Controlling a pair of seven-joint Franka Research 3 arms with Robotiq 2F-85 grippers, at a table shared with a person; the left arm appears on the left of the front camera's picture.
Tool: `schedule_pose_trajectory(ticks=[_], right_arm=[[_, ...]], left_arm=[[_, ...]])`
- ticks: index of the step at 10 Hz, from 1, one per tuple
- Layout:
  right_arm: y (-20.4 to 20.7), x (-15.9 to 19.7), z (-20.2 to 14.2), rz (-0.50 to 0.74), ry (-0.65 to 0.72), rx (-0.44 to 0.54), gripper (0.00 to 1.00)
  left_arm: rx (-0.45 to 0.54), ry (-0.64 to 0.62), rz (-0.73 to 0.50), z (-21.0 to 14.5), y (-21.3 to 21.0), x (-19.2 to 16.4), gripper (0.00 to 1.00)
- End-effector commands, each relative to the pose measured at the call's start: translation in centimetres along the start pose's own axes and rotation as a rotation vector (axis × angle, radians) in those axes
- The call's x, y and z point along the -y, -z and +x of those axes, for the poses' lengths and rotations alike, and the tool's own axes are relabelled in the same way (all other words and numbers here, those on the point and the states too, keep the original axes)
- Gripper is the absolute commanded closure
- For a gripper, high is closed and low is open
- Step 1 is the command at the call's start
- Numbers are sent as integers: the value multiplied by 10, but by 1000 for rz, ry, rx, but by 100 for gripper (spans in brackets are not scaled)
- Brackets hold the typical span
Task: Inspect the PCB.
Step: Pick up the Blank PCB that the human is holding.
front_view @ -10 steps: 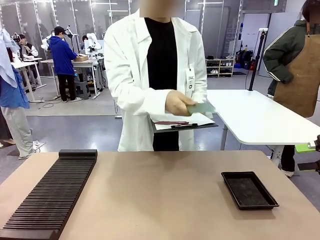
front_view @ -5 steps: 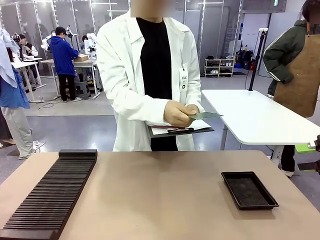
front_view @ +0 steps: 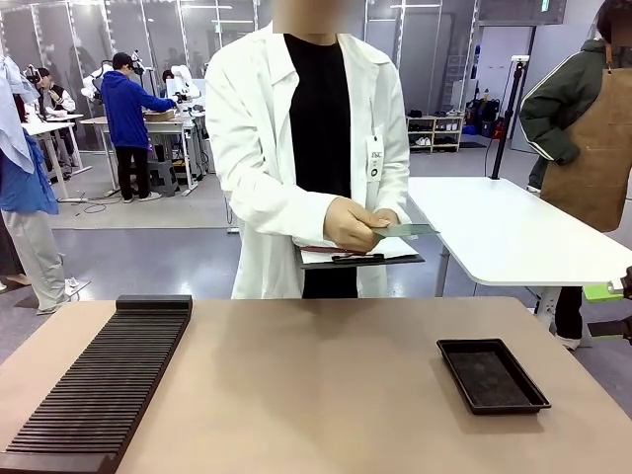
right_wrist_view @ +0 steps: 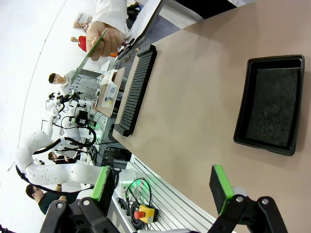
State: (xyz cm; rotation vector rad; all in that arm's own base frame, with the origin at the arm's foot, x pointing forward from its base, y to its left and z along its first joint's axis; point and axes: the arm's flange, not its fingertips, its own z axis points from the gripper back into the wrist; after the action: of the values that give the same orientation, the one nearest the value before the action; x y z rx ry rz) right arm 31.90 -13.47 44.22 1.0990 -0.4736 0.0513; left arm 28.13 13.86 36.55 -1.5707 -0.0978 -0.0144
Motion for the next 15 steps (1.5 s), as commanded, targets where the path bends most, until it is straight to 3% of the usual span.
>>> schedule_pose_trajectory(ticks=[1,2,5,7,10,15], right_arm=[[0,0,1,16,-21,12,0],[0,0,0,0,0,0,0],[13,-46,50,94,112,-85,0],[41,-64,78,200,322,-83,0],[102,-80,102,206,400,-173,0],[162,-93,97,271,540,-230,0]], left_arm=[[0,-16,7,2,1,1,0],[0,-16,7,2,1,1,0],[0,-16,7,2,1,1,0],[0,-16,7,2,1,1,0],[0,-16,7,2,1,1,0],[0,-16,7,2,1,1,0]])
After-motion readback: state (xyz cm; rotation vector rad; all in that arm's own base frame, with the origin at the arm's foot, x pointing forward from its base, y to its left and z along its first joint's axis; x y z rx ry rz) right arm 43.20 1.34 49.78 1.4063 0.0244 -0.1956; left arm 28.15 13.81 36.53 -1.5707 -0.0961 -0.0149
